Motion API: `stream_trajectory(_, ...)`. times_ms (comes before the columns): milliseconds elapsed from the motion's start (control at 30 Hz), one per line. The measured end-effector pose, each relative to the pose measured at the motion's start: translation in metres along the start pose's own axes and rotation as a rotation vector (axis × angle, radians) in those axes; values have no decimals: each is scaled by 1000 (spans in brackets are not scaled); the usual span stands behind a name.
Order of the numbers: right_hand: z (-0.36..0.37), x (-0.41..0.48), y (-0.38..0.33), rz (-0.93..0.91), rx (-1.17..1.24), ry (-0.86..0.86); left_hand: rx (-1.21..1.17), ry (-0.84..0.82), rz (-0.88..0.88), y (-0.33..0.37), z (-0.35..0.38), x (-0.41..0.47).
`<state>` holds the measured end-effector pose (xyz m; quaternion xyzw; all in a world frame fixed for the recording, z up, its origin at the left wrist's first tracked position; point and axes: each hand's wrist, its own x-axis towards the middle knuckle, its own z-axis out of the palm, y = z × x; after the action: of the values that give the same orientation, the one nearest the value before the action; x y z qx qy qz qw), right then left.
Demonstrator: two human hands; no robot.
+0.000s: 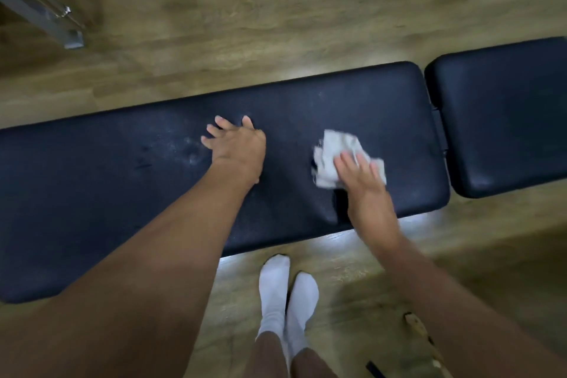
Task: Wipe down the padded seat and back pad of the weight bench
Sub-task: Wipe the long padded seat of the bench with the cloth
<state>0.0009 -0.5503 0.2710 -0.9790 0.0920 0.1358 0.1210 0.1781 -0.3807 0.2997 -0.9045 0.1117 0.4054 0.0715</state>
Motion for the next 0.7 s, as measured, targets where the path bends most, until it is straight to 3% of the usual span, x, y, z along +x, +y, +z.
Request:
stream_trajectory(133,9,-39,8,25,44,-56,-67,87,141,23,-1,6)
stream_trajectory(333,-30,137,-3,91,-6,103,-52,7,96,42,-1,18)
stream_trajectory(433,-45,167,1,28,1,110,-47,8,79,42,-4,18)
stream_trajectory(567,-17,72,29,-69,-97,54,-40,13,63,46,-5,14)
stream_trajectory(700,6,-54,52,-36,38,-40,-9,25,58,47,-5,11)
